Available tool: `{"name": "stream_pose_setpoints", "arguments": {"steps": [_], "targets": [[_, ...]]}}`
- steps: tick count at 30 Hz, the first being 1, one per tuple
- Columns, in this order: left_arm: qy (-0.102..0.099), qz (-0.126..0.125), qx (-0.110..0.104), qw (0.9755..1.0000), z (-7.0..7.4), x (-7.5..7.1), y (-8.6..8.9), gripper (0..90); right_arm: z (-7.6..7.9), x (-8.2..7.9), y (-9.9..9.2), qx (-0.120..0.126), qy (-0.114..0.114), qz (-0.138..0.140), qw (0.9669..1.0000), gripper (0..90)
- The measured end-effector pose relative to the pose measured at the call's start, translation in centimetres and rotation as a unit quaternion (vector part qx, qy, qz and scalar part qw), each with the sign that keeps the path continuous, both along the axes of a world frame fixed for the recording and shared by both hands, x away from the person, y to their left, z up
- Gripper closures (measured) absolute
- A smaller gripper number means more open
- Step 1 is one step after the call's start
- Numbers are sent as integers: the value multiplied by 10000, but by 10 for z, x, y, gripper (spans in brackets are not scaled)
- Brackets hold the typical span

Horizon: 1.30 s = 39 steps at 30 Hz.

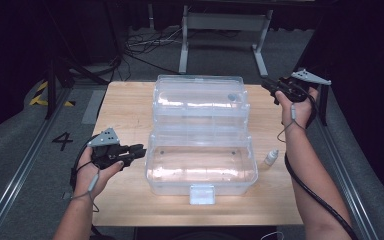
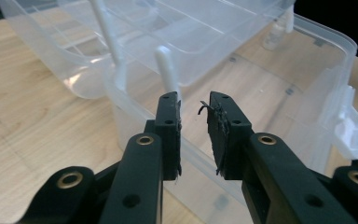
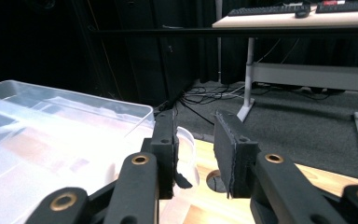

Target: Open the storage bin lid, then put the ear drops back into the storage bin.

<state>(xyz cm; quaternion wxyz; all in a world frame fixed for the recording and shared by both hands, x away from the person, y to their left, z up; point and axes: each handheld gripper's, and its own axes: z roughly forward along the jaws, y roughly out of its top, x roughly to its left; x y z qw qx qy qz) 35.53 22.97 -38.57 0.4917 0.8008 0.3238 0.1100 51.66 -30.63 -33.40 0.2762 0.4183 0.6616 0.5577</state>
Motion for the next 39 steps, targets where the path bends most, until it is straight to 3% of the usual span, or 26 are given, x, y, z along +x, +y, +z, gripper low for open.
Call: {"name": "stream_pose_setpoints", "arguments": {"steps": [3, 9, 16, 24, 27, 28, 29, 32, 34, 35, 39], "targets": [[-31, 60, -22, 10000, 3, 4, 3, 724, 5, -16, -7, -86, -158, -38, 9998, 705], [-88, 201, 81, 9997, 3, 11, 7, 704, 9, -41, -24, -147, -143, 47, 9998, 698], [-55, 239, -17, 9997, 2, 12, 10, 694, 16, -66, -42, -127, -162, 86, 9998, 691], [-15, 231, -38, 9997, 1, 9, 13, 685, 22, -81, -51, -109, -132, 274, 9995, 690], [8, 247, -65, 9997, 0, 9, 14, 685, 24, -82, -53, -237, -22, 422, 9988, 680], [-9, 256, -67, 9996, 0, 8, 15, 688, 26, -83, -55, -486, -8, 493, 9976, 685], [-5, 266, -71, 9996, 0, 7, 16, 688, 26, -83, -55, -486, -8, 493, 9976, 685], [18, 302, -43, 9995, -1, 5, 18, 687, 28, -83, -54, -724, 197, 796, 9940, 679], [89, 325, -6, 9994, -3, 3, 20, 683, 28, -82, -52, -948, 417, 1042, 9891, 667], [104, 345, 28, 9993, -5, 3, 21, 676, 27, -81, -49, -1154, 574, 1165, 9848, 666], [186, 425, 69, 9989, -9, 0, 25, 680, 25, -79, -39, -1716, 791, 1439, 9714, 666]]}}
